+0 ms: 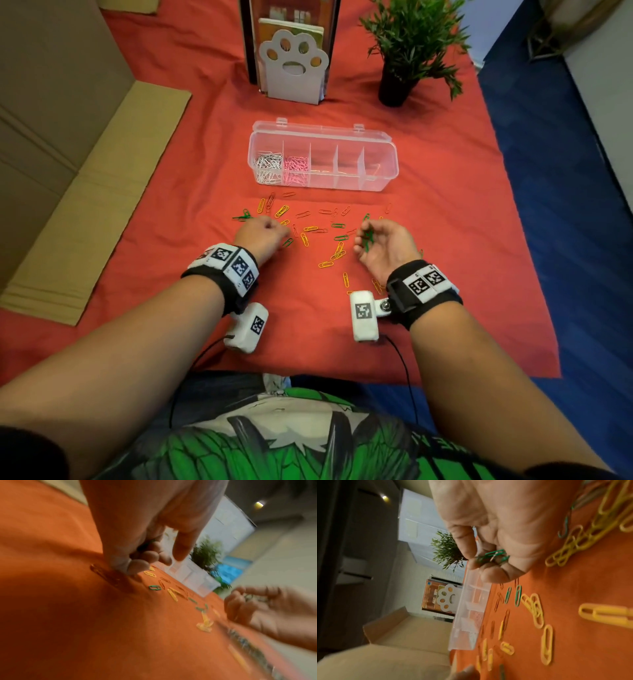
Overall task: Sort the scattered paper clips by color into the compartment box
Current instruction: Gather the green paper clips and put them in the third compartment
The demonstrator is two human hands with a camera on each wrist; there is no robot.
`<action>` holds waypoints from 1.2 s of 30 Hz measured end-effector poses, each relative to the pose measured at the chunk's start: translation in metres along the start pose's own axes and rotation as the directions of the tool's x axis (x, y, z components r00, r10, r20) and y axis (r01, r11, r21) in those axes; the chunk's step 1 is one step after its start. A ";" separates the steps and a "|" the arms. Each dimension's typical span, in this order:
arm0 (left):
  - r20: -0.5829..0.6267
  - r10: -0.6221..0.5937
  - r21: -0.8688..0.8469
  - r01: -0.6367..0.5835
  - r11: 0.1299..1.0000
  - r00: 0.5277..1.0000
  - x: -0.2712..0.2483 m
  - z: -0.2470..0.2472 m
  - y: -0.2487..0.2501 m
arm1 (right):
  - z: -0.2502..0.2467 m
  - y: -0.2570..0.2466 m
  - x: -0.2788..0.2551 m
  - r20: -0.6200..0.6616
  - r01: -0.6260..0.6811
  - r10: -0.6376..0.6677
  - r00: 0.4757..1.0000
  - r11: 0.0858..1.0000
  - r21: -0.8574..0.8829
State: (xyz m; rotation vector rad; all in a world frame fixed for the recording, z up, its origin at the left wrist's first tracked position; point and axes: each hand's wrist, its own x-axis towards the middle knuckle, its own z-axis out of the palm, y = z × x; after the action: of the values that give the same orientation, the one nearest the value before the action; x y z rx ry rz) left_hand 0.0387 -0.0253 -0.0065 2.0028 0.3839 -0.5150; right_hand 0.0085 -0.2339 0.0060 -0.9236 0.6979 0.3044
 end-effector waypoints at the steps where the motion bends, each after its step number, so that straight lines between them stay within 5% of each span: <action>1: -0.017 0.088 0.185 -0.083 0.979 0.996 0.000 0.001 -0.003 | -0.002 -0.001 0.002 -0.036 0.023 -0.025 0.999 0.997 -0.076; 3: -0.007 0.247 0.495 -0.212 0.843 0.969 0.002 0.004 -0.010 | -0.006 -0.001 0.011 -0.100 0.083 -0.138 0.985 0.901 -0.425; 6: 0.075 0.330 0.653 -0.297 0.697 0.941 0.002 0.008 -0.015 | -0.007 0.002 0.023 -0.020 0.106 -0.321 0.947 0.373 -0.922; 8: 0.091 0.325 0.659 -0.301 0.689 0.941 0.001 0.010 -0.016 | -0.003 0.005 0.026 0.089 0.124 -0.365 0.927 0.074 -0.990; 10: 0.089 0.327 0.638 -0.306 0.707 0.941 0.000 0.012 -0.018 | 0.003 0.009 0.029 0.188 0.183 -0.404 0.895 -0.050 -0.982; 13: 0.059 0.344 0.479 -0.329 0.814 0.937 0.003 0.010 -0.018 | 0.012 0.010 0.036 0.274 0.221 -0.418 0.866 -0.170 -0.960; 17: 0.058 0.145 -0.117 -0.138 0.984 0.988 0.004 0.000 -0.016 | 0.022 0.009 0.043 0.340 0.207 -0.384 0.859 -0.347 -0.915; 20: 0.089 0.005 -0.447 0.035 0.894 0.996 0.002 -0.017 -0.010 | 0.031 0.016 0.048 0.362 0.198 -0.334 0.870 -0.436 -0.878; 27: 0.068 -0.195 -0.744 0.180 0.644 0.978 0.008 -0.049 0.001 | 0.031 0.016 0.053 0.300 0.147 -0.326 0.897 -0.419 -0.896; 29: -0.035 -0.220 -0.657 0.143 0.740 0.975 0.018 -0.052 0.000 | 0.031 0.014 0.053 0.304 0.141 -0.360 0.882 -0.414 -0.900; 31: -0.202 -0.098 -0.239 0.048 0.970 0.974 0.027 -0.054 -0.003 | 0.031 0.013 0.051 0.306 0.126 -0.369 0.878 -0.438 -0.890; 32: -0.249 0.000 0.034 0.008 0.999 0.968 0.028 -0.054 -0.004 | 0.032 0.013 0.049 0.314 0.120 -0.363 0.877 -0.468 -0.876; 34: -0.264 0.165 0.391 -0.051 0.919 0.950 0.029 -0.053 -0.009 | 0.034 0.014 0.046 0.337 0.112 -0.349 0.875 -0.531 -0.840; 36: -0.242 0.273 0.545 -0.102 0.832 0.931 0.030 -0.051 -0.015 | 0.039 0.015 0.043 0.343 0.104 -0.334 0.878 -0.567 -0.817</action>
State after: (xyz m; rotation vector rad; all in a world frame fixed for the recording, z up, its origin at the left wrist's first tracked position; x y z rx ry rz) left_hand 0.0669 0.0286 -0.0118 2.6406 0.2400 -0.1777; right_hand 0.0490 -0.1960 -0.0163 -3.0750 -0.0567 0.3739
